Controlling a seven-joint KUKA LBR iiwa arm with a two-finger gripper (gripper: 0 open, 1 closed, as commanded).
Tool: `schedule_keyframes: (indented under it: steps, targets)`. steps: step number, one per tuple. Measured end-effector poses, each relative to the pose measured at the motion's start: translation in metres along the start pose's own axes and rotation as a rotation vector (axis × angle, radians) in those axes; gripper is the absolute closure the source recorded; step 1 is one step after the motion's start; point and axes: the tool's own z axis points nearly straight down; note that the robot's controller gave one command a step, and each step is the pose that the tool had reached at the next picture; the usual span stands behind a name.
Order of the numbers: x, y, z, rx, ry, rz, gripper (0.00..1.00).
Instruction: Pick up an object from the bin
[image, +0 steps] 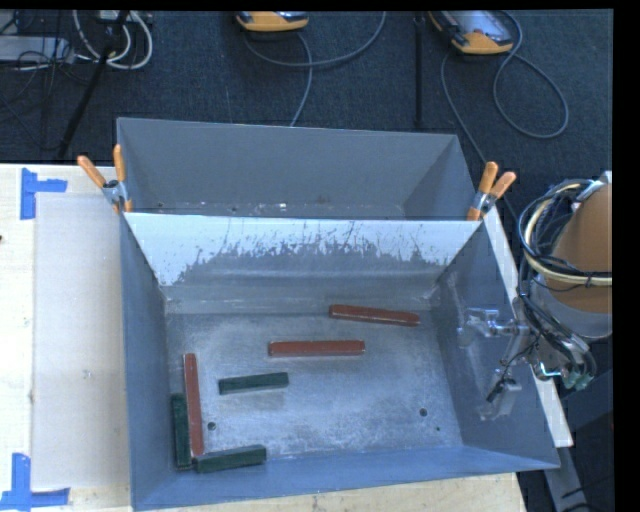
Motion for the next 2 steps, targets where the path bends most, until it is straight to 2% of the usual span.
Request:
schedule_keyframes:
  steps: [1,2]
  targets:
    - [-0.016,0.032,0.041,0.0,-0.005,-0.2,0.0]
    - [-0.044,0.069,0.151,-0.001,-0.001,-0.294,0.0]
